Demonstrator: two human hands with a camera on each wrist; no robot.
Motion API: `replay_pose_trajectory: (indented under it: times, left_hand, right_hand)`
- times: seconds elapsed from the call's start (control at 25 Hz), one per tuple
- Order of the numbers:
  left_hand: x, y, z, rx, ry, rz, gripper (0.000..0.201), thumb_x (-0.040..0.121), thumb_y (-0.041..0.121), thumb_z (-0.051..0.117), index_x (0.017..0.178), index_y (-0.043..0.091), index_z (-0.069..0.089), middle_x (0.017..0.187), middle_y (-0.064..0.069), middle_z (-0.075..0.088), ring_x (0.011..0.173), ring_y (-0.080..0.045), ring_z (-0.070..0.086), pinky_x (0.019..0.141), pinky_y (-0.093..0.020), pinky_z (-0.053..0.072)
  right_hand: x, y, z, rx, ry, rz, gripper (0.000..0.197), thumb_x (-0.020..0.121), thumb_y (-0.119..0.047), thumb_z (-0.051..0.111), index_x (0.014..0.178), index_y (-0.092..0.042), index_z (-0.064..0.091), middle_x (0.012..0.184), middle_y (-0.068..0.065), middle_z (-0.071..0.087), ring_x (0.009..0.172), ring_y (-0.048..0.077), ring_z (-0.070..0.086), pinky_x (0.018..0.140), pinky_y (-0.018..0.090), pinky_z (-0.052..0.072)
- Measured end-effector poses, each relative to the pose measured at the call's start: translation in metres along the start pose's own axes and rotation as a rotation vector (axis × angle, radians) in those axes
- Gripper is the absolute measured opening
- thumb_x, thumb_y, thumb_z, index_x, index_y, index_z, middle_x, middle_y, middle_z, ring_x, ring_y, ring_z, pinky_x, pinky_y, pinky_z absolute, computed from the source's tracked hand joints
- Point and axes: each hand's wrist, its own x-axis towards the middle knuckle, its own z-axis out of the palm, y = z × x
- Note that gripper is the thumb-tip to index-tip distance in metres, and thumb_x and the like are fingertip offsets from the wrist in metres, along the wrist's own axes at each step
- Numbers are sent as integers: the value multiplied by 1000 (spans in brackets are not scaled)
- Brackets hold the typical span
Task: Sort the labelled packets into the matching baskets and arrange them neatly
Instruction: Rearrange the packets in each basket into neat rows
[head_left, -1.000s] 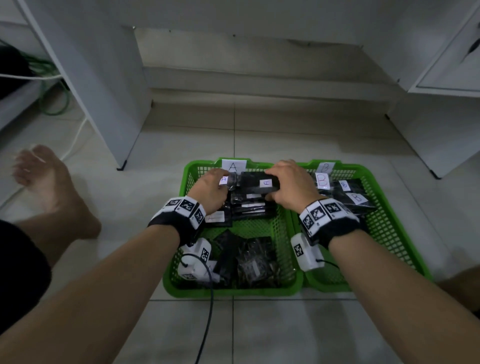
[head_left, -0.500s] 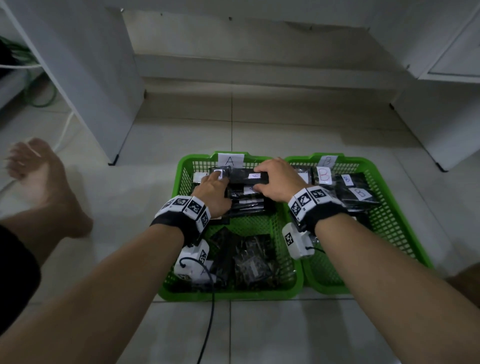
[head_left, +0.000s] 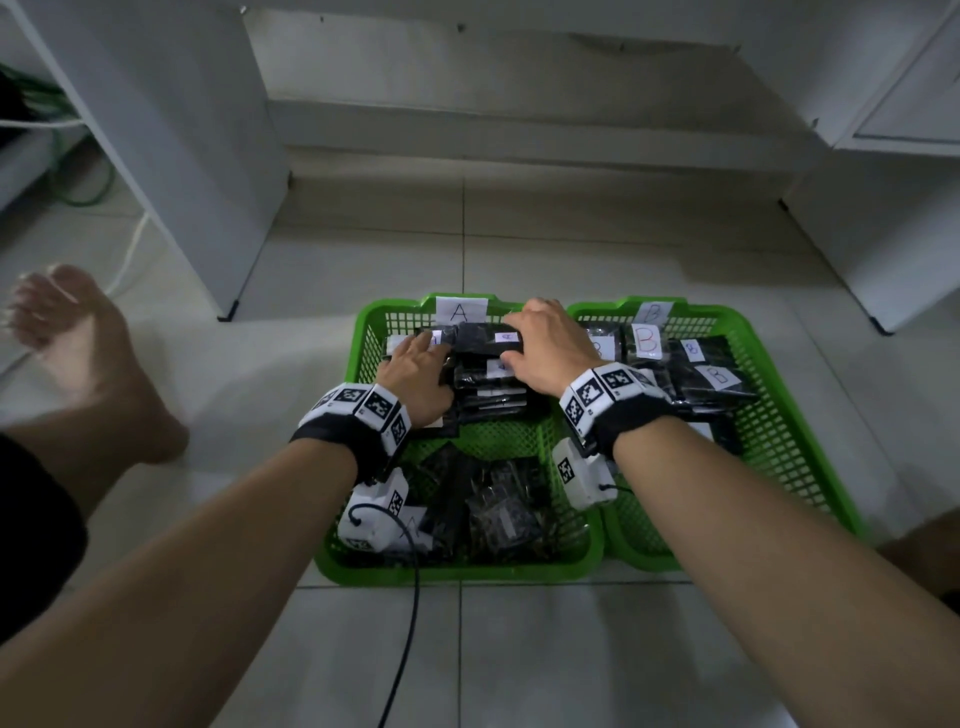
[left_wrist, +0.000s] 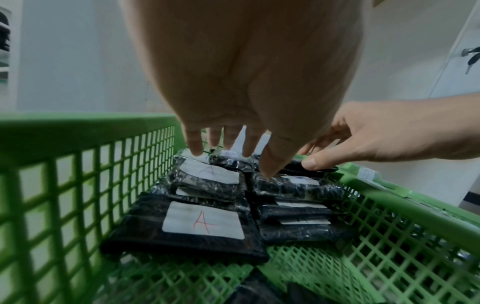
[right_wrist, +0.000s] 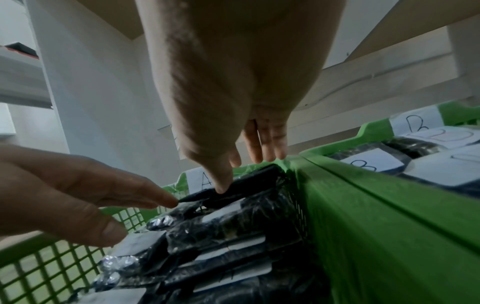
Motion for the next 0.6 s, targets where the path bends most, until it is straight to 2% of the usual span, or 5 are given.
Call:
replay_pose_trajectory:
  times: [0.12,0.2,0.36,0.52,0.6]
  left_hand:
    - [-12,1,2,-59,221,119,35,82,13,59,117,13,61,123,-8,58,115,-28,54,97,-38,47]
    - [-25,8,2,-145,156,185,21,84,8,58,101,16,69,104,-3,68,95,-21,64,84,-27,51]
    - [-49,20,15,-5,-214,219,24,83,14,66,105,19,73,109,-2,70,100,-19,65,83,-25,48]
    - [-54,22,28,77,-255,208,30,80,23,72,109,20,69,111,-5,69,103,-24,64,83,-29,50]
    - [-55,19,25,51,-249,208,28,81,21,69,109,23,70,111,-3,69,102,-21,64,80,-24,47]
  right_hand:
    - [-20,-11,-8,35,23,2,7,80,-13,74,83,-15,68,89,2,64,89,23,62,75,33,55]
    - [-39,-17,-10,50,-181,39,11,78,-2,71,80,-12,70,80,2,64,80,22,64,61,23,49]
    - [-68,-25,9,-140,-588,-3,24,83,-7,70,106,-12,70,104,9,69,90,26,66,80,36,58]
    - [-83,-34,25,-224,-655,-58,22,89,-10,64,111,-9,65,119,17,65,110,34,62,90,41,56]
    - [-82,-34,16,-119,-622,-14,15,87,-11,70,101,-10,66,113,14,68,98,29,64,79,36,55]
